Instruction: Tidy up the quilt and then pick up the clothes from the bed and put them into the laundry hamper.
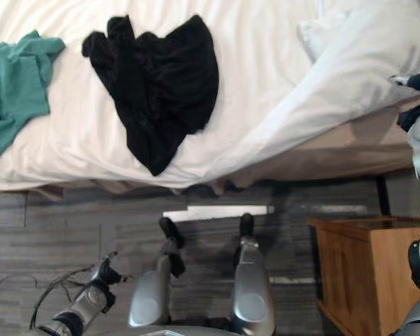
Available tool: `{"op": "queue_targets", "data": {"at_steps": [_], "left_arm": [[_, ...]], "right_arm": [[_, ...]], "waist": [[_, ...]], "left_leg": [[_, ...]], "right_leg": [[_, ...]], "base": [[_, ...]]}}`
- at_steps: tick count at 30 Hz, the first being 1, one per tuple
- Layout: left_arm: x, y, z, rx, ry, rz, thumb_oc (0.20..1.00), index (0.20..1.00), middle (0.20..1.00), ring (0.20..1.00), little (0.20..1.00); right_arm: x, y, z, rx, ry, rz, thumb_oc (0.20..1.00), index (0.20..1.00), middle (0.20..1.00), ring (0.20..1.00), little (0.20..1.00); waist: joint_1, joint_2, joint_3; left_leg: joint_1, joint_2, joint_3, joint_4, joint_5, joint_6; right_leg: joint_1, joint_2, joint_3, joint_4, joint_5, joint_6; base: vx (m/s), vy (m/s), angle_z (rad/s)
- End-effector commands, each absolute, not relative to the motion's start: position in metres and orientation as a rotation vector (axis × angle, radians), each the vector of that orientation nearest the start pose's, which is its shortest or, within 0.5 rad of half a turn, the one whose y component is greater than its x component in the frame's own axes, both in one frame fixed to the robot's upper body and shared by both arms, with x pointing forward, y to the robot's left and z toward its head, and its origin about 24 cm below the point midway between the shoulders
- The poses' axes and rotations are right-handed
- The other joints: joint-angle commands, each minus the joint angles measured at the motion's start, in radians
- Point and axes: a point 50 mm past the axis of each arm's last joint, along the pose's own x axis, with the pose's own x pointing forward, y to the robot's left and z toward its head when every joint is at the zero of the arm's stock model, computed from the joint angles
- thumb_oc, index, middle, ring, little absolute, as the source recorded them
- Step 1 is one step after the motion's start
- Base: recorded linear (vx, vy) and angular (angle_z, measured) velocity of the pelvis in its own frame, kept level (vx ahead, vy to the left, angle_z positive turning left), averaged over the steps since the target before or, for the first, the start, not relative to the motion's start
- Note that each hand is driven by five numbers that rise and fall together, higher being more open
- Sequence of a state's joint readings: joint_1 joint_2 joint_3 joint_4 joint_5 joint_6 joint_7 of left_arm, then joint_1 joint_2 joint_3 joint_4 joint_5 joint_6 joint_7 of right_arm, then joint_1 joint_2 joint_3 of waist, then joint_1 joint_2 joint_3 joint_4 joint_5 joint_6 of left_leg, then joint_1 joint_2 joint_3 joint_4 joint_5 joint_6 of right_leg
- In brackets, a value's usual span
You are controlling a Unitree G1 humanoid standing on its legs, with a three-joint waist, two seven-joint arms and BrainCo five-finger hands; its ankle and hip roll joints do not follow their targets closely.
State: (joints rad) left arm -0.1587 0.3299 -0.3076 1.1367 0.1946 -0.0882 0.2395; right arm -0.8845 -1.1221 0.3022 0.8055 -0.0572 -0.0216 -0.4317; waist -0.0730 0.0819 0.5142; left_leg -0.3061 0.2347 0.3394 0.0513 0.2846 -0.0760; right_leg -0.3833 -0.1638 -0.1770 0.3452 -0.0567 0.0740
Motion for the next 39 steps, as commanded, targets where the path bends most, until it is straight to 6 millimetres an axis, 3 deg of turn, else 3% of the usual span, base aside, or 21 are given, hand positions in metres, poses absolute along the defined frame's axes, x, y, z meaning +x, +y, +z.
{"op": "queue_targets", "data": {"at_steps": [1,2,3,4,5,9,13,14,15,18,19,21,23,24,25,28,31,33,35,36,39], "left_arm": [[0.19,0.264,-0.111,0.737,0.806,0.095,1.0,1.0,1.0,1.0,1.0],[0.185,0.264,-0.114,0.737,0.832,0.087,1.0,1.0,1.0,1.0,1.0],[0.183,0.263,-0.116,0.733,0.843,0.078,1.0,1.0,1.0,1.0,1.0],[0.183,0.267,-0.114,0.738,0.84,0.072,1.0,1.0,1.0,1.0,1.0],[0.181,0.27,-0.114,0.742,0.846,0.067,1.0,1.0,1.0,1.0,1.0],[0.187,0.271,-0.11,0.783,0.829,-0.01,1.0,1.0,1.0,1.0,1.0],[0.187,0.272,-0.11,0.81,0.832,-0.069,1.0,1.0,1.0,1.0,1.0],[0.188,0.268,-0.111,0.831,0.837,-0.111,1.0,1.0,1.0,1.0,1.0],[0.188,0.268,-0.111,0.831,0.837,-0.111,1.0,1.0,1.0,1.0,1.0],[0.191,0.254,-0.115,0.806,0.835,-0.112,1.0,1.0,1.0,1.0,1.0],[0.185,0.251,-0.12,0.775,0.863,-0.093,1.0,1.0,1.0,1.0,1.0],[0.173,0.252,-0.126,0.752,0.909,-0.072,1.0,1.0,1.0,1.0,1.0],[0.157,0.256,-0.132,0.737,0.963,-0.042,1.0,1.0,1.0,1.0,1.0],[0.157,0.256,-0.132,0.738,0.963,-0.042,1.0,1.0,1.0,1.0,1.0],[0.136,0.257,-0.14,0.705,1.026,-0.012,1.0,1.0,1.0,1.0,1.0],[0.112,0.255,-0.149,0.647,1.111,0.022,1.0,1.0,1.0,1.0,1.0],[0.088,0.256,-0.155,0.594,1.191,0.069,1.0,1.0,1.0,1.0,1.0],[0.075,0.256,-0.158,0.582,1.237,0.069,1.0,1.0,1.0,1.0,1.0],[0.069,0.257,-0.159,0.582,1.263,0.058,1.0,1.0,1.0,1.0,1.0],[0.069,0.257,-0.159,0.582,1.263,0.058,1.0,1.0,1.0,1.0,1.0],[0.073,0.255,-0.159,0.592,1.252,0.042,1.0,1.0,1.0,1.0,1.0]], "right_arm": [[0.324,-0.357,0.327,-0.979,-0.477,-0.737,1.0,1.0,1.0,1.0,1.0],[0.328,-0.351,0.326,-0.956,-0.48,-0.678,1.0,1.0,1.0,1.0,1.0],[0.326,-0.353,0.327,-0.935,-0.474,-0.66,1.0,1.0,1.0,1.0,1.0],[0.33,-0.344,0.33,-0.871,-0.492,-0.579,0.366,0.366,0.366,0.366,0.366],[0.334,-0.332,0.327,-0.808,-0.516,-0.472,0.2,0.2,0.2,0.2,0.2],[0.332,-0.328,0.317,-0.698,-0.468,-0.278,0.2,0.2,0.2,0.2,0.2],[0.335,-0.335,0.276,-0.755,-0.28,-0.149,0.2,0.2,0.2,0.2,0.2],[0.333,-0.355,0.247,-0.793,-0.151,-0.198,0.2,0.2,0.2,0.2,0.2],[0.333,-0.355,0.247,-0.793,-0.151,-0.198,0.2,0.2,0.2,0.2,0.2],[0.305,-0.394,0.182,-0.66,-0.019,-0.434,0.2,0.2,0.2,0.2,0.2],[0.283,-0.408,0.151,-0.661,0.057,-0.549,1.0,1.0,1.0,1.0,1.0],[0.252,-0.419,0.122,-0.735,0.137,-0.65,1.0,1.0,1.0,1.0,1.0],[0.22,-0.427,0.106,-0.96,0.222,-0.696,1.0,1.0,1.0,1.0,1.0],[0.22,-0.427,0.106,-0.96,0.223,-0.696,1.0,1.0,1.0,1.0,1.0],[0.186,-0.43,0.093,-1.164,0.309,-0.702,1.0,1.0,1.0,1.0,1.0],[0.154,-0.426,0.069,-1.157,0.39,-0.759,1.0,1.0,1.0,1.0,1.0],[0.129,-0.423,0.058,-1.135,0.432,-0.834,1.0,1.0,1.0,1.0,1.0],[0.122,-0.424,0.064,-1.12,0.413,-0.895,1.0,1.0,1.0,1.0,1.0],[0.123,-0.428,0.084,-1.156,0.344,-0.961,1.0,1.0,1.0,1.0,1.0],[0.123,-0.428,0.084,-1.156,0.344,-0.961,1.0,1.0,1.0,1.0,1.0],[0.141,-0.427,0.123,-1.144,0.132,-1.064,1.0,1.0,1.0,1.0,1.0]], "waist": [[0.041,-0.099,0.006],[0.05,-0.09,0.006],[0.036,-0.086,0.006],[0.041,-0.087,0.006],[0.054,-0.098,0.006],[0.037,-0.107,0.006],[0.025,-0.11,-0.001],[0.012,-0.113,-0.011],[0.012,-0.113,-0.011],[-0.024,-0.125,-0.027],[-0.045,-0.129,-0.045],[-0.065,-0.13,-0.076],[-0.082,-0.125,-0.11],[-0.081,-0.125,-0.111],[-0.103,-0.12,-0.144],[-0.123,-0.12,-0.189],[-0.14,-0.123,-0.213],[-0.149,-0.127,-0.227],[-0.151,-0.129,-0.236],[-0.15,-0.129,-0.236],[-0.145,-0.126,-0.241]], "left_leg": [[0.015,-0.015,-0.175,0.076,-0.212,-0.093],[0.02,-0.033,-0.194,0.027,-0.224,-0.086],[0.037,-0.011,-0.143,-0.016,-0.212,-0.093],[0.05,-0.011,-0.114,-0.024,-0.212,-0.091],[0.049,-0.024,-0.147,-0.028,-0.219,-0.087],[0.056,-0.014,-0.101,-0.015,-0.223,-0.091],[0.09,-0.005,-0.078,-0.005,-0.227,-0.094],[0.114,0.002,-0.063,0.001,-0.242,-0.094],[0.114,0.002,-0.063,0.001,-0.242,-0.094],[0.158,-0.005,-0.042,0.009,-0.269,-0.085],[0.189,-0.011,-0.033,-0.005,-0.278,-0.08],[0.232,-0.022,-0.021,-0.038,-0.284,-0.072],[0.276,-0.034,-0.013,-0.072,-0.289,-0.064],[0.276,-0.034,-0.012,-0.073,-0.289,-0.064],[0.319,-0.042,-0.005,-0.104,-0.292,-0.058],[0.364,-0.05,0.005,-0.133,-0.297,-0.05],[0.393,-0.051,0.02,-0.139,-0.315,-0.045],[0.406,-0.048,0.031,-0.139,-0.319,-0.043],[0.416,-0.048,0.037,-0.139,-0.322,-0.042],[0.415,-0.048,0.038,-0.139,-0.321,-0.042],[0.43,-0.05,0.036,-0.139,-0.335,-0.037]], "right_leg": [[0.032,0.016,0.027,-0.236,0.059,0.074],[0.021,0.035,0.038,-0.229,0.044,0.07],[0.019,0.041,0.035,-0.23,0.048,0.075],[0.007,0.05,0.046,-0.224,0.055,0.077],[-0.017,0.06,0.063,-0.212,0.056,0.078],[-0.019,0.051,0.057,-0.206,0.056,0.081],[-0.016,0.048,0.062,-0.19,0.055,0.078],[-0.006,0.043,0.066,-0.179,0.05,0.077],[-0.006,0.043,0.066,-0.179,0.05,0.077],[0.025,0.034,0.071,-0.17,0.046,0.083],[0.053,0.031,0.073,-0.181,0.047,0.086],[0.09,0.03,0.076,-0.203,0.052,0.091],[0.13,0.03,0.082,-0.229,0.055,0.097],[0.129,0.03,0.082,-0.229,0.056,0.097],[0.165,0.027,0.086,-0.253,0.061,0.104],[0.2,0.025,0.096,-0.284,0.073,0.109],[0.218,0.027,0.105,-0.29,0.076,0.115],[0.223,0.03,0.116,-0.285,0.072,0.115],[0.224,0.032,0.124,-0.281,0.071,0.113],[0.223,0.032,0.124,-0.281,0.072,0.113],[0.23,0.031,0.131,-0.276,0.062,0.114]], "base": [[0.0,-0.02,0.32],[0.0,-0.046,-0.15],[0.02,-0.028,-0.42],[0.02,0.031,-0.49],[0.01,0.071,-0.29],[0.01,-0.026,-0.25],[0.06,0.068,0.01],[0.06,0.092,-0.08],[0.06,0.125,-0.06],[0.06,0.133,-0.03],[0.1,0.121,0.0],[0.14,0.116,0.0],[0.14,0.089,0.02],[0.17,0.118,0.06],[0.16,0.113,0.07],[0.14,0.099,0.18],[0.06,0.066,-0.18],[0.05,0.053,-0.08],[0.02,0.033,-0.15],[0.02,0.027,-0.14],[0.0,0.0,-0.03]]}}
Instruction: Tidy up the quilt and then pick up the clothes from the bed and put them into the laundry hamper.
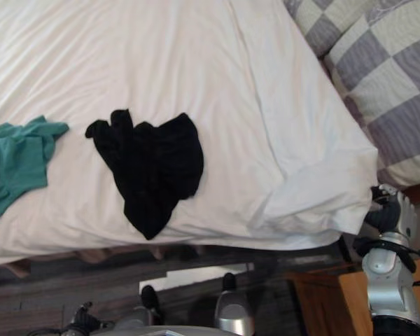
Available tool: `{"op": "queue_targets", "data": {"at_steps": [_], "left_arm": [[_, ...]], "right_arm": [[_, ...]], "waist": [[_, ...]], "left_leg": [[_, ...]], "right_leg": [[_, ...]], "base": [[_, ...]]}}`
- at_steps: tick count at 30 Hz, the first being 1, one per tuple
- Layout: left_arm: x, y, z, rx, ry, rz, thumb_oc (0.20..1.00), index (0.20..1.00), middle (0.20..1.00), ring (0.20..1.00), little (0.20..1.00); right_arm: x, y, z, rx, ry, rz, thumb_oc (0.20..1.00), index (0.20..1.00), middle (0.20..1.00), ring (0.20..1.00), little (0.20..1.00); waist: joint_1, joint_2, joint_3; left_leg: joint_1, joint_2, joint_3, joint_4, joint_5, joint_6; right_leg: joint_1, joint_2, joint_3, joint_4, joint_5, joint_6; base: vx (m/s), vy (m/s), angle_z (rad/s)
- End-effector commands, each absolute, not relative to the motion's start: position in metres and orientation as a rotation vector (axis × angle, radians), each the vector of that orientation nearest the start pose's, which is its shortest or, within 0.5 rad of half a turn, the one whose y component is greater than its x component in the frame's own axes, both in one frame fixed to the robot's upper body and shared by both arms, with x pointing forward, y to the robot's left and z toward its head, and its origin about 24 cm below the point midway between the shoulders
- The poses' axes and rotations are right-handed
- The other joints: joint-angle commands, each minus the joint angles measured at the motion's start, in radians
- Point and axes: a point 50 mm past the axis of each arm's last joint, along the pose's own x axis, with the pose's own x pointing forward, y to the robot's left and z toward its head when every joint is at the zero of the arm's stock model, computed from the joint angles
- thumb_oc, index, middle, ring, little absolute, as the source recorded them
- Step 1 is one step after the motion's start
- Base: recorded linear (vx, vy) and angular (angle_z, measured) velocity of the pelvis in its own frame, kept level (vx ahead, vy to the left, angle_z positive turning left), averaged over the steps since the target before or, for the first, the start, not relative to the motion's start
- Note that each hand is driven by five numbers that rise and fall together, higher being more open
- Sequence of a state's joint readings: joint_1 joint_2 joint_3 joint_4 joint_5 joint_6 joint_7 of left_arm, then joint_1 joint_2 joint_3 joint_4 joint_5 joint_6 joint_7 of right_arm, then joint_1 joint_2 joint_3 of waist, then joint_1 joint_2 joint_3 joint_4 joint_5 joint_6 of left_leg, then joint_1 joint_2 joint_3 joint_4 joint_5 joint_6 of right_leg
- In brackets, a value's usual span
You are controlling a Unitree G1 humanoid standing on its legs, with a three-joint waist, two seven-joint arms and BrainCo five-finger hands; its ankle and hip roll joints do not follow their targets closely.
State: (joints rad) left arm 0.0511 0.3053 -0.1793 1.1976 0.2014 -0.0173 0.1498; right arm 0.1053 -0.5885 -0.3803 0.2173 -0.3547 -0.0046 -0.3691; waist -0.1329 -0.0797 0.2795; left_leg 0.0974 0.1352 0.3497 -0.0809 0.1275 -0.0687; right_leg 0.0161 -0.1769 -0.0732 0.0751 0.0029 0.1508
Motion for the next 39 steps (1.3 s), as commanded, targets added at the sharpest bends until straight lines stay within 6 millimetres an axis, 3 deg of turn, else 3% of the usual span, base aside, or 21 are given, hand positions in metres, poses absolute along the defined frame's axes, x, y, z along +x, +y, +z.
{"op": "queue_targets", "data": {"at_steps": [1,3,5,6,9,10,11,15,21,22,23,25,26,27,28,29,34,36,37,38,39], "left_arm": [[0.076,0.254,-0.159,0.594,1.241,0.038,1.0,1.0,1.0,1.0,1.0],[0.086,0.252,-0.157,0.608,1.207,0.01,1.0,1.0,1.0,1.0,1.0],[0.086,0.252,-0.157,0.606,1.205,0.013,1.0,1.0,1.0,1.0,1.0],[0.098,0.248,-0.155,0.626,1.164,-0.018,1.0,1.0,1.0,1.0,1.0],[0.106,0.247,-0.153,0.636,1.136,-0.025,1.0,1.0,1.0,1.0,1.0],[0.108,0.247,-0.152,0.633,1.128,-0.021,1.0,1.0,1.0,1.0,1.0],[0.11,0.247,-0.152,0.634,1.12,-0.023,1.0,1.0,1.0,1.0,1.0],[0.113,0.244,-0.151,0.639,1.103,-0.036,1.0,1.0,1.0,1.0,1.0],[0.138,0.247,-0.142,0.648,1.021,-0.028,1.0,1.0,1.0,1.0,1.0],[0.141,0.245,-0.141,0.644,1.016,-0.028,1.0,1.0,1.0,1.0,1.0],[0.149,0.242,-0.139,0.632,0.993,-0.014,1.0,1.0,1.0,1.0,1.0],[0.152,0.241,-0.138,0.628,0.984,-0.005,1.0,1.0,1.0,1.0,1.0],[0.157,0.239,-0.137,0.627,0.974,0.002,1.0,1.0,1.0,1.0,1.0],[0.163,0.242,-0.134,0.623,0.962,0.032,1.0,1.0,1.0,1.0,1.0],[0.163,0.242,-0.134,0.624,0.962,0.033,1.0,1.0,1.0,1.0,1.0],[0.167,0.243,-0.132,0.625,0.955,0.046,1.0,1.0,1.0,1.0,1.0],[0.17,0.246,-0.13,0.619,0.951,0.086,1.0,1.0,1.0,1.0,1.0],[0.164,0.247,-0.132,0.632,0.97,0.079,1.0,1.0,1.0,1.0,1.0],[0.164,0.247,-0.132,0.632,0.97,0.079,1.0,1.0,1.0,1.0,1.0],[0.159,0.244,-0.136,0.634,0.986,0.055,1.0,1.0,1.0,1.0,1.0],[0.159,0.241,-0.136,0.627,0.983,0.047,1.0,1.0,1.0,1.0,1.0]], "right_arm": [[0.148,-0.427,0.131,-1.131,0.087,-1.079,1.0,1.0,1.0,1.0,1.0],[0.175,-0.424,0.161,-1.146,-0.034,-1.074,1.0,1.0,1.0,1.0,1.0],[0.177,-0.424,0.162,-1.144,-0.037,-1.073,1.0,1.0,1.0,1.0,1.0],[0.206,-0.409,0.192,-1.142,-0.186,-1.032,1.0,1.0,1.0,1.0,1.0],[0.225,-0.397,0.208,-1.139,-0.263,-0.992,1.0,1.0,1.0,1.0,1.0],[0.232,-0.393,0.214,-1.135,-0.288,-0.978,0.438,0.438,0.438,0.438,0.438],[0.238,-0.388,0.219,-1.126,-0.317,-0.959,0.2,0.2,0.2,0.2,0.2],[0.267,-0.373,0.226,-1.003,-0.36,-0.869,0.2,0.2,0.2,0.2,0.2],[0.301,-0.381,0.219,-0.66,-0.297,-0.85,0.2,0.2,0.2,0.2,0.2],[0.301,-0.383,0.21,-0.612,-0.268,-0.857,0.2,0.2,0.2,0.2,0.2],[0.301,-0.382,0.179,-0.481,-0.206,-0.883,0.2,0.2,0.2,0.2,0.2],[0.299,-0.381,0.16,-0.413,-0.164,-0.888,0.2,0.2,0.2,0.2,0.2],[0.295,-0.379,0.131,-0.341,-0.088,-0.895,0.2,0.2,0.2,0.2,0.2],[0.283,-0.368,0.074,-0.281,0.093,-0.865,0.2,0.2,0.2,0.2,0.2],[0.283,-0.368,0.074,-0.28,0.093,-0.864,0.2,0.2,0.2,0.2,0.2],[0.273,-0.362,0.045,-0.261,0.199,-0.854,0.2,0.2,0.2,0.2,0.2],[0.2,-0.32,-0.076,-0.28,0.722,-0.679,0.2,0.2,0.2,0.2,0.2],[0.157,-0.298,-0.113,-0.336,0.924,-0.546,0.2,0.2,0.2,0.2,0.2],[0.157,-0.298,-0.113,-0.336,0.924,-0.546,0.2,0.2,0.2,0.2,0.2],[0.122,-0.281,-0.135,-0.355,1.061,-0.445,0.2,0.2,0.2,0.2,0.2],[0.11,-0.274,-0.142,-0.38,1.125,-0.379,0.329,0.329,0.329,0.329,0.329]], "waist": [[-0.079,0.035,-0.005],[-0.053,0.04,0.002],[-0.055,0.039,0.002],[-0.032,0.046,0.013],[-0.014,0.051,0.02],[-0.008,0.054,0.024],[0.001,0.056,0.028],[0.033,0.066,0.05],[0.057,0.088,0.137],[0.057,0.092,0.151],[0.053,0.1,0.178],[0.052,0.101,0.188],[0.048,0.103,0.199],[0.043,0.099,0.211],[0.044,0.098,0.208],[0.04,0.095,0.211],[0.017,0.073,0.194],[0.008,0.056,0.16],[0.008,0.056,0.16],[-0.006,0.047,0.124],[-0.011,0.043,0.107]], "left_leg": [[0.025,0.047,0.024,-0.006,-0.174,-0.044],[0.026,0.045,0.015,-0.005,-0.179,-0.042],[0.022,0.045,0.017,-0.006,-0.173,-0.042],[0.019,0.044,0.007,-0.002,-0.174,-0.042],[0.004,0.042,0.0,-0.002,-0.163,-0.043],[-0.003,0.042,-0.006,-0.001,-0.159,-0.044],[-0.01,0.042,-0.01,0.001,-0.156,-0.044],[-0.042,0.041,-0.031,0.014,-0.146,-0.046],[-0.162,0.039,-0.057,0.107,-0.145,-0.052],[-0.173,0.042,-0.063,0.121,-0.15,-0.052],[-0.205,0.048,-0.069,0.156,-0.158,-0.051],[-0.222,0.05,-0.072,0.176,-0.164,-0.05],[-0.234,0.052,-0.076,0.194,-0.171,-0.048],[-0.258,0.061,-0.084,0.235,-0.188,-0.043],[-0.263,0.06,-0.084,0.235,-0.184,-0.043],[-0.272,0.064,-0.088,0.251,-0.191,-0.041],[-0.235,0.071,-0.089,0.266,-0.228,-0.032],[-0.185,0.054,-0.077,0.224,-0.225,-0.026],[-0.185,0.054,-0.077,0.223,-0.224,-0.026],[-0.13,0.026,-0.07,0.159,-0.217,-0.016],[-0.1,0.01,-0.062,0.115,-0.204,-0.013]], "right_leg": [[-0.172,0.045,0.03,-0.008,0.008,0.035],[-0.168,0.041,0.027,-0.007,0.002,0.036],[-0.172,0.042,0.029,-0.009,0.008,0.034],[-0.169,0.037,0.024,-0.009,0.002,0.035],[-0.174,0.034,0.021,-0.015,0.008,0.032],[-0.174,0.032,0.017,-0.017,0.008,0.031],[-0.174,0.03,0.012,-0.018,0.008,0.03],[-0.184,0.024,0.0,-0.014,0.01,0.027],[-0.277,0.014,-0.002,0.055,0.005,0.022],[-0.282,0.013,-0.005,0.069,-0.005,0.022],[-0.315,0.007,-0.006,0.106,-0.013,0.019],[-0.331,0.005,-0.004,0.125,-0.018,0.017],[-0.344,0.004,-0.003,0.144,-0.023,0.016],[-0.362,0.003,-0.003,0.173,-0.033,0.01],[-0.366,0.003,-0.003,0.17,-0.028,0.009],[-0.371,0.002,-0.005,0.18,-0.031,0.007],[-0.329,-0.005,-0.02,0.169,-0.034,0.007],[-0.288,-0.009,-0.028,0.142,-0.02,0.019],[-0.288,-0.009,-0.028,0.142,-0.019,0.019],[-0.26,-0.021,-0.032,0.13,0.009,0.045],[-0.252,-0.031,-0.032,0.124,0.049,0.07]], "base": [[-0.01,-0.01,-0.25],[-0.02,-0.022,-0.38],[-0.03,-0.02,-0.16],[0.0,0.0,0.0],[-0.03,-0.025,-0.08],[-0.04,-0.044,0.16],[-0.02,-0.038,0.3],[-0.06,-0.045,0.21],[-0.12,-0.031,0.08],[-0.15,-0.019,0.16],[-0.1,-0.01,0.16],[-0.09,-0.003,0.07],[-0.1,-0.004,0.03],[-0.09,-0.006,0.06],[-0.07,-0.001,0.07],[0.0,0.0,0.0],[0.03,0.055,0.13],[0.09,0.104,-0.06],[0.14,0.168,-0.07],[0.12,0.186,-0.06],[0.13,0.232,-0.06]]}}
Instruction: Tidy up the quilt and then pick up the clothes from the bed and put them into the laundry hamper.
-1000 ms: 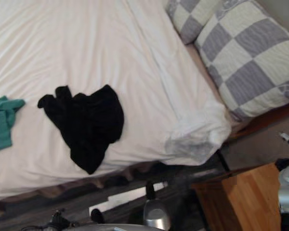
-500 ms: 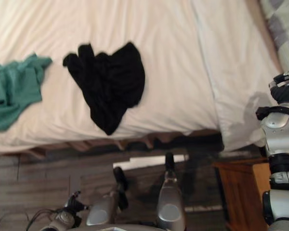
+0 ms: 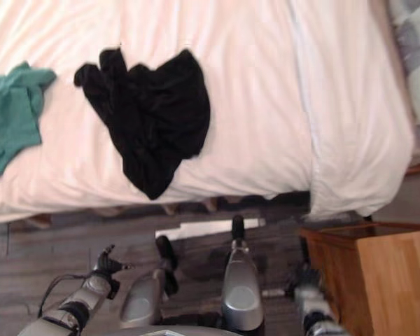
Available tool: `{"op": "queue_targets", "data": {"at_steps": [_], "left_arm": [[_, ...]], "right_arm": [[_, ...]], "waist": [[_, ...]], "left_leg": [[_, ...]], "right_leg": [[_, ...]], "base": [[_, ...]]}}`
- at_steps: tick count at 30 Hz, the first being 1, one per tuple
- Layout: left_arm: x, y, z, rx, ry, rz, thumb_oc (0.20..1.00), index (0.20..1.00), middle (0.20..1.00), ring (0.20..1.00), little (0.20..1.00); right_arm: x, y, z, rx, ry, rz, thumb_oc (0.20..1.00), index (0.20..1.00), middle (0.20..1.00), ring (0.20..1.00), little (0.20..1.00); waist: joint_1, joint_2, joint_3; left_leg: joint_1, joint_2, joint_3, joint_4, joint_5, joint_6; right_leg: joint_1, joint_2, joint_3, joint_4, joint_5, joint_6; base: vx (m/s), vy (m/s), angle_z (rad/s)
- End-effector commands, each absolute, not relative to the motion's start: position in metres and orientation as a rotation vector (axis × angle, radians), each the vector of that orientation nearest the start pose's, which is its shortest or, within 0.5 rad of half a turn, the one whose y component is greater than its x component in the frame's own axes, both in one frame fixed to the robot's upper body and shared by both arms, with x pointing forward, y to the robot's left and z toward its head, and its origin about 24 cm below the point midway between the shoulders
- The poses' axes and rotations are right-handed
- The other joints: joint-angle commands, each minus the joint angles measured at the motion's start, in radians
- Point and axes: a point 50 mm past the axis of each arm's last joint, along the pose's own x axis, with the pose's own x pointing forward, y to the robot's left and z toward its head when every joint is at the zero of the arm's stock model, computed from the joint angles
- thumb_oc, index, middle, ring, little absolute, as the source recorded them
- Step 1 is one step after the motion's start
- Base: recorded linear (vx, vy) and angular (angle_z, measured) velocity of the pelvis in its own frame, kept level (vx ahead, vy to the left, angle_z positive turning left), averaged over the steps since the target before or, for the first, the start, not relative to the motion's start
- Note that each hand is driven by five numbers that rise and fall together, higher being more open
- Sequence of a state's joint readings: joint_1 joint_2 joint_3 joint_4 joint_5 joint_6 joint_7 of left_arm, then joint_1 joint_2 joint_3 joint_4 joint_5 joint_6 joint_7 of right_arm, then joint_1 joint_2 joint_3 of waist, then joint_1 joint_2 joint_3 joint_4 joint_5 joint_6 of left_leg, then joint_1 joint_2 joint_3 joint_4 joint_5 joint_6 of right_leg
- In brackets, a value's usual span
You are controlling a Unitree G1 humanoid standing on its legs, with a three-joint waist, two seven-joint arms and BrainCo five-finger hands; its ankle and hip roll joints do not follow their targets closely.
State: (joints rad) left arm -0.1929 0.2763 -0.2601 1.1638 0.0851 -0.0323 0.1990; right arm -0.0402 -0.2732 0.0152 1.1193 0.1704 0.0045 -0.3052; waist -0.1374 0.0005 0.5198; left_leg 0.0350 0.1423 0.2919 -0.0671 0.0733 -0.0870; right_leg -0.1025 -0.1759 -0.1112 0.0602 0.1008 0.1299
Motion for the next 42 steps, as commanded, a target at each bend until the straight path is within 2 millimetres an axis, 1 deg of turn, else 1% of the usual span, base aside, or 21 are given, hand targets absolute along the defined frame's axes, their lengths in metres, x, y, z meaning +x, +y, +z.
{"op": "queue_targets", "data": {"at_steps": [1,2,6,7,10,11,13,14,18,23,24,26,27,29,31,32,34,35,38,40,42], "left_arm": [[0.16,0.237,-0.137,0.626,0.981,0.032,1.0,1.0,1.0,1.0,1.0],[0.16,0.238,-0.137,0.626,0.981,0.032,1.0,1.0,1.0,1.0,1.0],[0.159,0.233,-0.138,0.629,0.981,-0.019,1.0,1.0,1.0,1.0,1.0],[0.156,0.231,-0.14,0.641,0.987,-0.053,1.0,1.0,1.0,1.0,1.0],[0.153,0.229,-0.142,0.607,1.0,-0.033,1.0,1.0,1.0,1.0,1.0],[0.155,0.225,-0.142,0.592,0.99,-0.031,1.0,1.0,1.0,1.0,1.0],[0.15,0.227,-0.144,0.587,1.011,-0.009,1.0,1.0,1.0,1.0,1.0],[0.15,0.227,-0.144,0.586,1.011,-0.008,1.0,1.0,1.0,1.0,1.0],[0.143,0.229,-0.147,0.656,1.044,-0.068,1.0,1.0,1.0,1.0,1.0],[0.135,0.223,-0.152,0.812,1.072,-0.268,1.0,1.0,1.0,1.0,1.0],[0.144,0.234,-0.146,0.789,1.053,-0.188,1.0,1.0,1.0,1.0,1.0],[0.148,0.238,-0.143,0.765,1.047,-0.154,1.0,1.0,1.0,1.0,1.0],[0.152,0.247,-0.139,0.807,1.033,-0.161,1.0,1.0,1.0,1.0,1.0],[0.152,0.251,-0.138,0.841,1.041,-0.183,1.0,1.0,1.0,1.0,1.0],[0.153,0.253,-0.137,0.85,1.05,-0.185,1.0,1.0,1.0,1.0,1.0],[0.153,0.253,-0.138,0.841,1.057,-0.179,1.0,1.0,1.0,1.0,1.0],[0.151,0.251,-0.139,0.831,1.063,-0.169,1.0,1.0,1.0,1.0,1.0],[0.151,0.248,-0.14,0.821,1.054,-0.166,1.0,1.0,1.0,1.0,1.0],[0.169,0.234,-0.135,0.772,0.966,-0.127,1.0,1.0,1.0,1.0,1.0],[0.179,0.223,-0.132,0.788,0.911,-0.155,1.0,1.0,1.0,1.0,1.0],[0.186,0.21,-0.13,0.803,0.861,-0.194,1.0,1.0,1.0,1.0,1.0]], "right_arm": [[0.102,-0.267,-0.148,-0.388,1.169,-0.341,0.677,0.677,0.677,0.677,0.677],[0.102,-0.267,-0.148,-0.388,1.169,-0.34,1.0,1.0,1.0,1.0,1.0],[0.088,-0.252,-0.157,-0.424,1.232,-0.216,1.0,1.0,1.0,1.0,1.0],[0.087,-0.249,-0.158,-0.437,1.23,-0.191,1.0,1.0,1.0,1.0,1.0],[0.095,-0.254,-0.155,-0.477,1.22,-0.16,1.0,1.0,1.0,1.0,1.0],[0.106,-0.257,-0.151,-0.516,1.193,-0.135,1.0,1.0,1.0,1.0,1.0],[0.114,-0.26,-0.148,-0.489,1.164,-0.171,1.0,1.0,1.0,1.0,1.0],[0.114,-0.26,-0.148,-0.49,1.164,-0.171,1.0,1.0,1.0,1.0,1.0],[0.092,-0.265,-0.153,-0.436,1.24,-0.214,1.0,1.0,1.0,1.0,1.0],[0.07,-0.272,-0.155,-0.404,1.305,-0.25,1.0,1.0,1.0,1.0,1.0],[0.068,-0.268,-0.157,-0.389,1.32,-0.253,1.0,1.0,1.0,1.0,1.0],[0.074,-0.263,-0.157,-0.371,1.301,-0.249,1.0,1.0,1.0,1.0,1.0],[0.088,-0.253,-0.157,-0.372,1.245,-0.202,1.0,1.0,1.0,1.0,1.0],[0.092,-0.246,-0.157,-0.38,1.22,-0.164,1.0,1.0,1.0,1.0,1.0],[0.094,-0.242,-0.158,-0.398,1.205,-0.154,1.0,1.0,1.0,1.0,1.0],[0.093,-0.24,-0.158,-0.402,1.201,-0.144,1.0,1.0,1.0,1.0,1.0],[0.102,-0.242,-0.155,-0.419,1.166,-0.134,1.0,1.0,1.0,1.0,1.0],[0.107,-0.24,-0.154,-0.417,1.15,-0.123,1.0,1.0,1.0,1.0,1.0],[0.12,-0.245,-0.148,-0.475,1.114,-0.119,1.0,1.0,1.0,1.0,1.0],[0.124,-0.25,-0.146,-0.512,1.105,-0.127,1.0,1.0,1.0,1.0,1.0],[0.131,-0.249,-0.144,-0.546,1.084,-0.112,1.0,1.0,1.0,1.0,1.0]], "waist": [[-0.011,-0.039,-0.144],[-0.01,-0.04,-0.144],[0.011,-0.03,-0.182],[0.02,-0.027,-0.201],[0.031,-0.031,-0.198],[0.042,-0.026,-0.182],[0.029,-0.036,-0.205],[0.03,-0.038,-0.203],[0.015,-0.028,-0.256],[-0.01,-0.024,-0.298],[-0.002,-0.041,-0.28],[0.008,-0.056,-0.268],[0.007,-0.053,-0.26],[-0.031,-0.046,-0.248],[-0.052,-0.05,-0.238],[-0.055,-0.054,-0.245],[-0.046,-0.055,-0.244],[-0.048,-0.057,-0.243],[-0.002,-0.062,-0.202],[-0.004,-0.059,-0.194],[-0.027,-0.039,-0.214]], "left_leg": [[-0.021,-0.003,0.002,0.07,-0.138,0.009],[-0.018,-0.004,0.003,0.065,-0.135,0.009],[0.018,-0.013,0.016,0.03,-0.121,0.015],[-0.001,-0.018,0.01,0.075,-0.138,0.006],[-0.089,0.004,0.018,0.279,-0.14,-0.04],[-0.144,0.046,0.012,0.378,-0.062,-0.105],[-0.108,0.175,0.097,0.335,-0.066,-0.101],[-0.105,0.173,0.107,0.325,-0.051,-0.093],[-0.029,0.299,0.185,0.09,0.056,-0.126],[-0.059,0.293,0.192,0.109,0.038,-0.154],[-0.069,0.256,0.198,0.157,-0.018,-0.127],[-0.051,0.24,0.23,0.16,-0.039,-0.108],[-0.022,0.207,0.269,0.112,-0.052,-0.077],[0.02,0.161,0.284,0.042,-0.04,-0.062],[0.048,0.118,0.276,0.024,-0.057,-0.056],[0.063,0.094,0.28,0.029,-0.075,-0.052],[0.051,0.08,0.284,0.135,-0.149,-0.047],[0.031,0.087,0.278,0.236,-0.165,-0.052],[-0.112,0.196,0.199,0.683,-0.093,-0.125],[-0.154,0.237,0.146,0.676,-0.09,-0.124],[-0.089,0.267,0.168,0.461,-0.09,-0.109]], "right_leg": [[-0.141,-0.037,0.003,0.151,-0.012,0.107],[-0.141,-0.037,0.005,0.151,-0.011,0.108],[-0.072,0.015,-0.058,0.142,-0.09,0.084],[0.008,0.023,-0.096,0.055,-0.142,0.045],[0.065,0.005,-0.123,-0.032,-0.144,0.016],[0.091,-0.012,-0.136,-0.068,-0.138,0.002],[0.108,-0.072,-0.166,-0.092,-0.125,0.036],[0.103,-0.073,-0.165,-0.091,-0.115,0.032],[0.112,-0.142,-0.2,-0.088,-0.107,0.094],[0.15,-0.214,-0.213,-0.043,-0.088,0.132],[0.116,-0.279,-0.219,0.06,0.005,0.128],[0.077,-0.321,-0.255,0.13,0.05,0.119],[0.023,-0.301,-0.3,0.248,-0.005,0.091],[-0.048,-0.118,-0.242,0.273,-0.103,0.066],[-0.054,0.015,-0.235,0.171,-0.146,0.084],[-0.034,0.042,-0.261,0.099,-0.149,0.058],[0.02,0.034,-0.316,-0.001,-0.161,-0.001],[0.029,0.047,-0.274,-0.007,-0.179,-0.025],[0.108,0.071,-0.233,-0.05,-0.207,-0.088],[0.119,0.065,-0.23,-0.06,-0.207,-0.074],[0.108,0.033,-0.214,-0.053,-0.199,-0.03]], "base": [[0.04,0.121,0.0],[-0.01,0.102,-0.07],[0.01,0.072,-0.05],[0.0,-0.032,-0.22],[-0.06,0.019,0.31],[-0.06,0.203,0.64],[0.05,0.379,0.3],[0.15,0.405,0.12],[0.15,0.401,0.18],[0.26,0.52,0.67],[0.13,0.455,0.28],[0.12,0.459,-0.33],[0.12,0.489,-0.47],[0.18,0.497,-0.46],[0.19,0.214,-0.24],[0.2,0.151,0.33],[0.16,0.081,0.59],[0.14,-0.036,0.16],[0.13,-0.033,-0.11],[0.13,0.233,-0.65],[0.21,0.541,-0.18]]}}
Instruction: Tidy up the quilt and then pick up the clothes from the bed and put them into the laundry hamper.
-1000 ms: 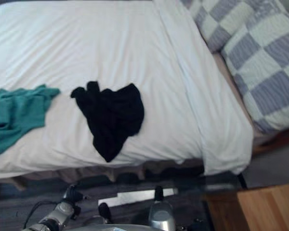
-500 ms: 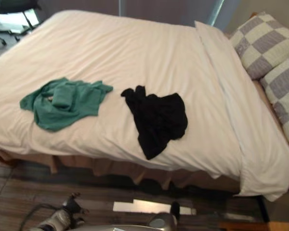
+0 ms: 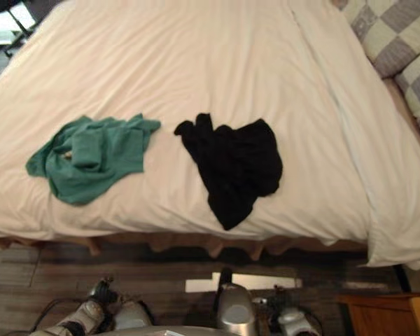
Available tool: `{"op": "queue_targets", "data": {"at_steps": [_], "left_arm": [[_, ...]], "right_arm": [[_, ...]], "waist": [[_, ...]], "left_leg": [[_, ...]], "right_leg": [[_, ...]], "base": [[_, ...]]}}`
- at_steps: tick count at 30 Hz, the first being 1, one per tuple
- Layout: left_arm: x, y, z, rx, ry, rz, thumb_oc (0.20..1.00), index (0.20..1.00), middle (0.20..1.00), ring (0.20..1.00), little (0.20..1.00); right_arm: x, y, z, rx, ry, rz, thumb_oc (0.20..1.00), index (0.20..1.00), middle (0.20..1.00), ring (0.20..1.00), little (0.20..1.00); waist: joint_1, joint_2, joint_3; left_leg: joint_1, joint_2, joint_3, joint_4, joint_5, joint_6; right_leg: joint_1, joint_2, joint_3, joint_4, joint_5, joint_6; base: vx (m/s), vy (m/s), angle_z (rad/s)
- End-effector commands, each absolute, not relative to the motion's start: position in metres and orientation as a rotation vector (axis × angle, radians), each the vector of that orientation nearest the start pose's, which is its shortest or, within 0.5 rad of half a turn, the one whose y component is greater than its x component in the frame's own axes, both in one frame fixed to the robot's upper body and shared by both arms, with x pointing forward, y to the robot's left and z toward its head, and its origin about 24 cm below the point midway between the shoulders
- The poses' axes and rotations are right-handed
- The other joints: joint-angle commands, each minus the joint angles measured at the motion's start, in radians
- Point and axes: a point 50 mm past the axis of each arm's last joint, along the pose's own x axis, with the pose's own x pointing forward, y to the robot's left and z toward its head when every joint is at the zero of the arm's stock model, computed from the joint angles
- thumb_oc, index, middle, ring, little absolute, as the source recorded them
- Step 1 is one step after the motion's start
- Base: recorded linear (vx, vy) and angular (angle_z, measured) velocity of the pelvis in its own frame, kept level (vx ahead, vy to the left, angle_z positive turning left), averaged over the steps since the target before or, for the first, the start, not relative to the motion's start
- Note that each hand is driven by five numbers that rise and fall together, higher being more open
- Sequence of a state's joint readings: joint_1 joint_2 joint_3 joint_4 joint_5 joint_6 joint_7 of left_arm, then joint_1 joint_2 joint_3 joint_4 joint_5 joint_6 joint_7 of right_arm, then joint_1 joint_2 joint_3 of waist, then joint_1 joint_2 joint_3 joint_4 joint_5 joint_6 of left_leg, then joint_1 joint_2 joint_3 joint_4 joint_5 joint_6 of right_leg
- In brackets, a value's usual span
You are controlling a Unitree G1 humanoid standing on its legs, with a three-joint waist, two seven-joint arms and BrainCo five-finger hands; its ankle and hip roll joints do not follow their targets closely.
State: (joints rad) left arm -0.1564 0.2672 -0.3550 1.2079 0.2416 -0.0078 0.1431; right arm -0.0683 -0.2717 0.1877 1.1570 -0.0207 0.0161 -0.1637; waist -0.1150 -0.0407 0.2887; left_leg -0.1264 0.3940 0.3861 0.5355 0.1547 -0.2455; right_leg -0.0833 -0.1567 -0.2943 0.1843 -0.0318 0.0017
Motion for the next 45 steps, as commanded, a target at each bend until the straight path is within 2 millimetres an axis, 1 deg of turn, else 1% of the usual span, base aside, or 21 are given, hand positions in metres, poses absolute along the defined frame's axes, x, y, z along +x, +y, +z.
{"op": "queue_targets", "data": {"at_steps": [1,3,5,11,12,13,14,15,16,17,19,22,23,28,29,31,32,34,39,41,45], "left_arm": [[0.187,0.206,-0.13,0.794,0.847,-0.198,1.0,1.0,1.0,1.0,1.0],[0.193,0.194,-0.128,0.796,0.816,-0.228,1.0,1.0,1.0,1.0,1.0],[0.196,0.186,-0.128,0.809,0.801,-0.259,1.0,1.0,1.0,1.0,1.0],[0.203,0.19,-0.124,0.859,0.775,-0.274,1.0,1.0,1.0,1.0,1.0],[0.202,0.201,-0.123,0.86,0.794,-0.238,1.0,1.0,1.0,1.0,1.0],[0.193,0.212,-0.126,0.866,0.837,-0.209,1.0,1.0,1.0,1.0,1.0],[0.185,0.221,-0.13,0.871,0.881,-0.183,1.0,1.0,1.0,1.0,1.0],[0.184,0.221,-0.13,0.87,0.882,-0.183,1.0,1.0,1.0,1.0,1.0],[0.178,0.226,-0.132,0.87,0.91,-0.167,1.0,1.0,1.0,1.0,1.0],[0.154,0.246,-0.139,0.825,1.024,-0.062,1.0,1.0,1.0,1.0,1.0],[0.141,0.257,-0.141,0.784,1.082,0.012,1.0,1.0,1.0,1.0,1.0],[0.093,0.291,-0.144,0.547,1.231,0.326,1.0,1.0,1.0,1.0,1.0],[0.071,0.32,-0.136,0.491,1.273,0.496,1.0,1.0,1.0,1.0,1.0],[0.05,0.372,-0.109,0.512,1.25,0.738,1.0,1.0,1.0,1.0,1.0],[0.054,0.385,-0.099,0.527,1.201,0.802,1.0,1.0,1.0,1.0,1.0],[0.094,0.42,-0.051,0.637,0.881,0.928,1.0,1.0,1.0,1.0,1.0],[0.094,0.42,-0.051,0.638,0.883,0.928,1.0,1.0,1.0,1.0,1.0],[0.146,0.426,0.014,0.758,0.458,0.921,1.0,1.0,1.0,1.0,1.0],[0.206,0.392,0.108,0.89,-0.057,0.723,1.0,1.0,1.0,1.0,1.0],[0.23,0.36,0.142,0.95,-0.245,0.564,1.0,1.0,1.0,1.0,1.0],[0.254,0.323,0.139,0.907,-0.292,0.398,1.0,1.0,1.0,1.0,1.0]], "right_arm": [[0.134,-0.249,-0.142,-0.565,1.066,-0.105,1.0,1.0,1.0,1.0,1.0],[0.144,-0.253,-0.136,-0.644,1.014,-0.081,1.0,1.0,1.0,1.0,1.0],[0.148,-0.254,-0.133,-0.685,0.991,-0.068,1.0,1.0,1.0,1.0,1.0],[0.155,-0.238,-0.133,-0.704,0.947,-0.01,1.0,1.0,1.0,1.0,1.0],[0.161,-0.223,-0.133,-0.707,0.922,0.055,1.0,1.0,1.0,1.0,1.0],[0.158,-0.216,-0.137,-0.722,0.933,0.102,1.0,1.0,1.0,1.0,1.0],[0.154,-0.216,-0.139,-0.703,0.945,0.092,1.0,1.0,1.0,1.0,1.0],[0.154,-0.216,-0.139,-0.703,0.945,0.093,1.0,1.0,1.0,1.0,1.0],[0.149,-0.218,-0.141,-0.689,0.965,0.079,1.0,1.0,1.0,1.0,1.0],[0.125,-0.236,-0.149,-0.612,1.09,-0.045,1.0,1.0,1.0,1.0,1.0],[0.115,-0.246,-0.151,-0.556,1.141,-0.124,1.0,1.0,1.0,1.0,1.0],[0.088,-0.288,-0.145,-0.388,1.221,-0.44,1.0,1.0,1.0,1.0,1.0],[0.078,-0.317,-0.134,-0.346,1.196,-0.599,1.0,1.0,1.0,1.0,1.0],[0.071,-0.357,-0.108,-0.404,1.08,-0.774,1.0,1.0,1.0,1.0,1.0],[0.073,-0.366,-0.099,-0.443,1.032,-0.801,1.0,1.0,1.0,1.0,1.0],[0.092,-0.397,-0.052,-0.658,0.813,-0.867,1.0,1.0,1.0,1.0,1.0],[0.091,-0.397,-0.052,-0.659,0.815,-0.867,1.0,1.0,1.0,1.0,1.0],[0.106,-0.413,-0.012,-0.806,0.632,-0.924,1.0,1.0,1.0,1.0,1.0],[0.136,-0.412,0.035,-0.957,0.398,-0.889,1.0,1.0,1.0,1.0,1.0],[0.155,-0.4,0.05,-1.019,0.303,-0.804,1.0,1.0,1.0,1.0,1.0],[0.175,-0.383,0.056,-1.046,0.235,-0.707,1.0,1.0,1.0,1.0,1.0]], "waist": [[-0.051,0.01,0.008],[-0.042,0.023,-0.01],[-0.052,0.03,-0.024],[-0.069,-0.026,-0.025],[-0.038,-0.031,-0.014],[-0.026,-0.03,-0.015],[-0.038,-0.032,-0.016],[-0.037,-0.031,-0.017],[-0.042,-0.035,-0.018],[-0.026,-0.038,-0.027],[-0.021,-0.035,-0.033],[-0.013,-0.022,-0.054],[-0.015,-0.013,-0.065],[-0.018,-0.002,-0.079],[-0.018,-0.001,-0.08],[-0.022,0.007,-0.079],[-0.022,0.007,-0.08],[-0.021,0.017,-0.078],[-0.023,0.022,-0.086],[-0.032,0.02,-0.09],[-0.047,0.014,-0.091]], "left_leg": [[0.102,0.003,0.069,-0.296,-0.16,0.053],[0.131,-0.014,-0.016,-0.464,-0.105,0.056],[0.153,-0.034,-0.086,-0.479,-0.146,0.055],[0.195,-0.115,0.001,-0.477,-0.215,0.097],[0.235,-0.133,0.046,-0.487,-0.251,0.112],[0.25,-0.152,0.052,-0.509,-0.254,0.128],[0.248,-0.166,0.035,-0.521,-0.247,0.136],[0.249,-0.165,0.037,-0.521,-0.248,0.135],[0.235,-0.174,0.03,-0.523,-0.226,0.146],[0.232,-0.215,-0.016,-0.53,-0.228,0.156],[0.222,-0.218,-0.024,-0.531,-0.221,0.155],[0.243,-0.222,-0.005,-0.548,-0.215,0.147],[0.255,-0.227,-0.007,-0.57,-0.206,0.143],[0.288,-0.235,0.0,-0.604,-0.196,0.134],[0.292,-0.235,0.001,-0.609,-0.194,0.131],[0.298,-0.239,-0.002,-0.615,-0.192,0.128],[0.298,-0.239,-0.002,-0.615,-0.193,0.128],[0.3,-0.24,-0.005,-0.617,-0.195,0.13],[0.307,-0.247,-0.021,-0.617,-0.206,0.138],[0.315,-0.251,-0.019,-0.618,-0.215,0.142],[0.322,-0.255,-0.011,-0.617,-0.222,0.149]], "right_leg": [[0.082,-0.006,-0.01,-0.174,-0.06,0.118],[0.061,-0.041,0.032,-0.163,-0.039,0.14],[0.044,-0.059,0.066,-0.135,-0.033,0.156],[-0.002,-0.163,0.093,-0.015,0.054,0.218],[-0.026,-0.216,-0.008,0.035,0.088,0.225],[-0.033,-0.196,-0.059,0.085,0.055,0.214],[-0.041,-0.121,-0.002,0.09,0.024,0.209],[-0.043,-0.12,0.0,0.093,0.022,0.208],[-0.053,-0.055,0.046,0.071,0.007,0.196],[0.014,-0.01,0.087,-0.034,-0.025,0.162],[0.029,-0.001,0.098,-0.071,-0.025,0.151],[0.073,-0.012,0.075,-0.136,0.0,0.161],[0.09,-0.012,0.082,-0.16,0.011,0.166],[0.128,-0.022,0.066,-0.197,0.027,0.178],[0.134,-0.027,0.06,-0.203,0.031,0.182],[0.143,-0.031,0.051,-0.214,0.039,0.192],[0.144,-0.031,0.051,-0.214,0.039,0.192],[0.143,-0.039,0.045,-0.214,0.043,0.199],[0.149,-0.049,0.05,-0.214,0.04,0.205],[0.151,-0.053,0.057,-0.213,0.041,0.206],[0.147,-0.055,0.075,-0.21,0.043,0.206]], "base": [[0.18,0.58,-0.07],[0.1,0.556,-0.48],[0.09,0.453,-0.75],[0.06,0.368,-0.21],[-0.01,0.468,-0.41],[0.02,0.453,-0.8],[0.01,0.23,-0.73],[-0.03,0.104,-0.55],[0.0,0.094,0.31],[-0.01,0.097,0.42],[0.04,0.013,0.68],[0.09,0.006,0.56],[0.1,0.009,0.07],[0.07,0.023,0.07],[0.04,0.024,0.03],[0.03,0.034,0.0],[-0.01,0.036,0.07],[0.0,0.036,0.06],[0.01,0.016,0.04],[0.02,0.009,-0.02],[0.0,0.001,0.01]]}}
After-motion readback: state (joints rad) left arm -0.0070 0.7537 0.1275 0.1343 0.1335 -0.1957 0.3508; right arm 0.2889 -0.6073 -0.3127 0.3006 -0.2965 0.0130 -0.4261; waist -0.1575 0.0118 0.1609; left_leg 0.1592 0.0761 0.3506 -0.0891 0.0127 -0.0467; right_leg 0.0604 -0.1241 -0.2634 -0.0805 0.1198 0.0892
